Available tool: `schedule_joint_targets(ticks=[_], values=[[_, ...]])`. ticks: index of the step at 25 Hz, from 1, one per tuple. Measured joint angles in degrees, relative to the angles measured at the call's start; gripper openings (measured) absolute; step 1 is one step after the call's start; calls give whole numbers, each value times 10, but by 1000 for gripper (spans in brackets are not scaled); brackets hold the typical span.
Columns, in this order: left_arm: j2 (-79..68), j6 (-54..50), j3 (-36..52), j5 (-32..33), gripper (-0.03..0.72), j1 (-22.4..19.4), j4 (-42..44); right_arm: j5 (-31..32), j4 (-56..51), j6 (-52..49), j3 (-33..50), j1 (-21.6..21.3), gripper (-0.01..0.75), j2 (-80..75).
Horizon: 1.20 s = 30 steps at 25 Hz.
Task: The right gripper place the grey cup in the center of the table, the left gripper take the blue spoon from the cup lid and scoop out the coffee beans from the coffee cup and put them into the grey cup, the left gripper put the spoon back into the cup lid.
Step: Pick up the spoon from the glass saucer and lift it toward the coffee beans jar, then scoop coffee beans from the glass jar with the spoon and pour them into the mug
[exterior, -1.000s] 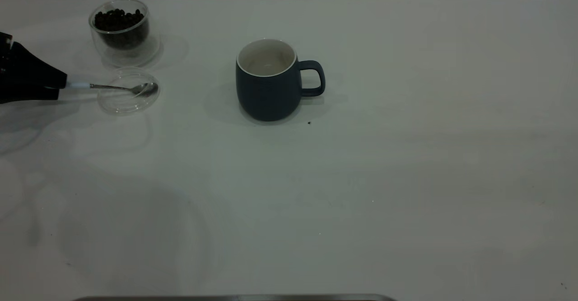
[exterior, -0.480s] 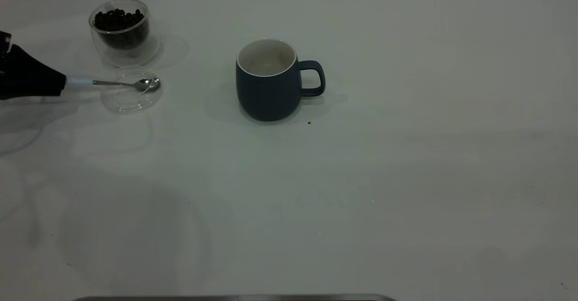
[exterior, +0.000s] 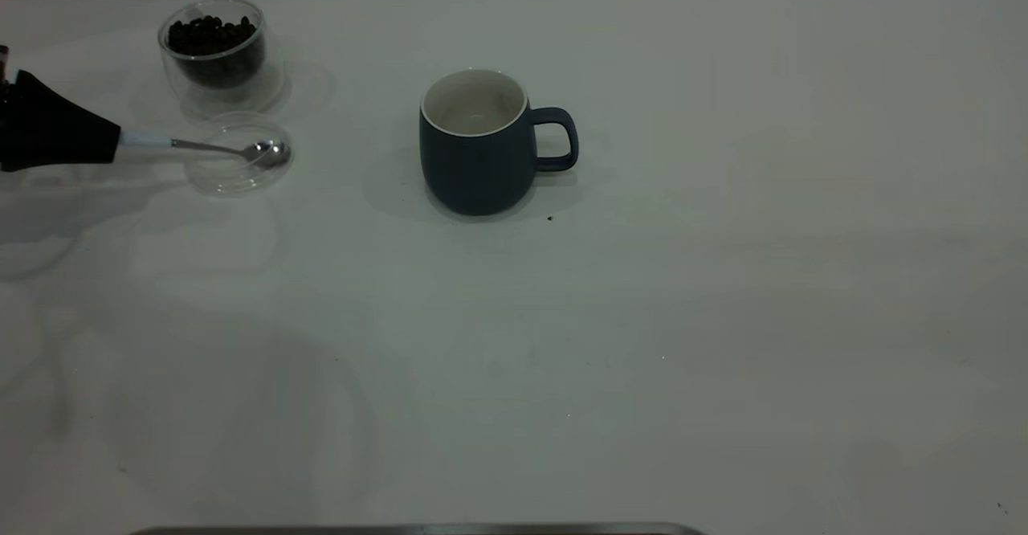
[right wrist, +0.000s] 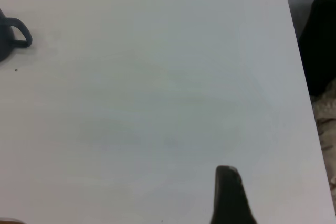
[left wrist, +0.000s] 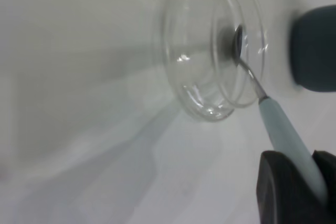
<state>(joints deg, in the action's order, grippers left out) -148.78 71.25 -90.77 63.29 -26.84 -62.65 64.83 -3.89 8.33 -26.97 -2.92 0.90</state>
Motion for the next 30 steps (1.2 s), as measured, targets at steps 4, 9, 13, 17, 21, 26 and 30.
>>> schedule_joint_targets(ticks=[4,9,13,17,21,26,30], values=[[17,-19,-2,13,134,-1,9,0,0,0,0,0,453,0],[53,-35,-2,22,134,-2,40,0,0,0,0,0,453,0],[79,-47,-5,29,134,-3,44,0,0,0,0,0,453,0],[107,-53,-40,30,134,-3,7,0,0,0,0,0,453,0],[127,-80,-95,35,134,-3,-28,0,0,0,0,0,453,0],[128,-145,-120,22,134,-3,-19,0,0,0,0,0,453,0],[103,-171,-120,4,134,-3,-5,0,0,0,0,0,453,0]])
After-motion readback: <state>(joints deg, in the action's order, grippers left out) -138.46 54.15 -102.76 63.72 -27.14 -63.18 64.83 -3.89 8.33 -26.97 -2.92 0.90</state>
